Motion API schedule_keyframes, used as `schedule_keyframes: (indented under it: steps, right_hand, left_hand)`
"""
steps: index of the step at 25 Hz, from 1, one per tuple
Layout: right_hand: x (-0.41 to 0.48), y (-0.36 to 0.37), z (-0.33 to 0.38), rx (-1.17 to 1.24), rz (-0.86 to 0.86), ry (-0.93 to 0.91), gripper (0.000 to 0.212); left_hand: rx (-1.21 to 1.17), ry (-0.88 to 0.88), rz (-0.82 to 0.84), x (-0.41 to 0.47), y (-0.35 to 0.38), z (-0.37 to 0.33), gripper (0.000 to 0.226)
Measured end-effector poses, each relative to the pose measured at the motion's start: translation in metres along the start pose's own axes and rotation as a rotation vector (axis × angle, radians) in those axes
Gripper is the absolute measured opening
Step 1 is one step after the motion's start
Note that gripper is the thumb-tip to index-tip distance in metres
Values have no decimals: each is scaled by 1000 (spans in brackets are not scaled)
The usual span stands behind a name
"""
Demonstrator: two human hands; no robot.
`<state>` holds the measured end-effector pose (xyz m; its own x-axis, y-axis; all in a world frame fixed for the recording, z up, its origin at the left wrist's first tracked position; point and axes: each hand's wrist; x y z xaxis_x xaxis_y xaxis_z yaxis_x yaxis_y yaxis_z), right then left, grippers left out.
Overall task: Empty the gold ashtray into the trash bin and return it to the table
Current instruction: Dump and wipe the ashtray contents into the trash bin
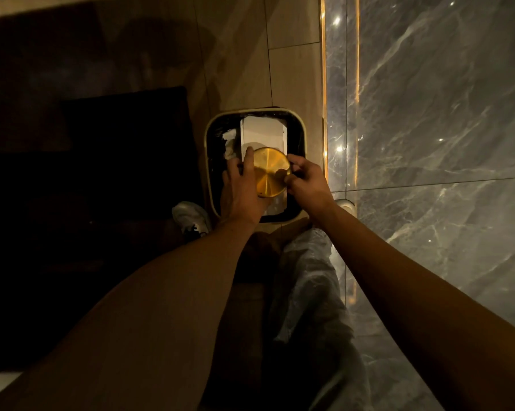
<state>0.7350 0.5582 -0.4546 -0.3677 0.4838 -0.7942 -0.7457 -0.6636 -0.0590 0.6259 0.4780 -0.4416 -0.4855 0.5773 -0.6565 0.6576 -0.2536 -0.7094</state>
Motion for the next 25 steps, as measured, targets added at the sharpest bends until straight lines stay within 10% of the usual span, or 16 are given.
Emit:
schedule_keyframes:
  steps: [11, 18, 25]
  right_hand:
    - [0, -12, -12, -390, 117, -150, 37]
    - [-8, -28, 0, -1105, 120, -781, 58]
    - [0, -23, -6, -1353, 331, -840, 71]
  left_hand:
    - [-104, 178, 88, 6, -16, 12, 111]
    - [-124, 142, 107, 14, -23, 14, 115]
    - [-116, 91, 143, 16, -24, 13, 110]
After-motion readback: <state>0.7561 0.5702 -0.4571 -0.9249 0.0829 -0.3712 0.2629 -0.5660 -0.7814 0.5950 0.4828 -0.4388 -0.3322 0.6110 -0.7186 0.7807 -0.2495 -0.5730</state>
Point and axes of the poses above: each hand's wrist, its own x-axis towards the middle knuckle, its own y-axis out of the palm, z = x × y, and after that the axes turned 2 degrees about y, right-handed
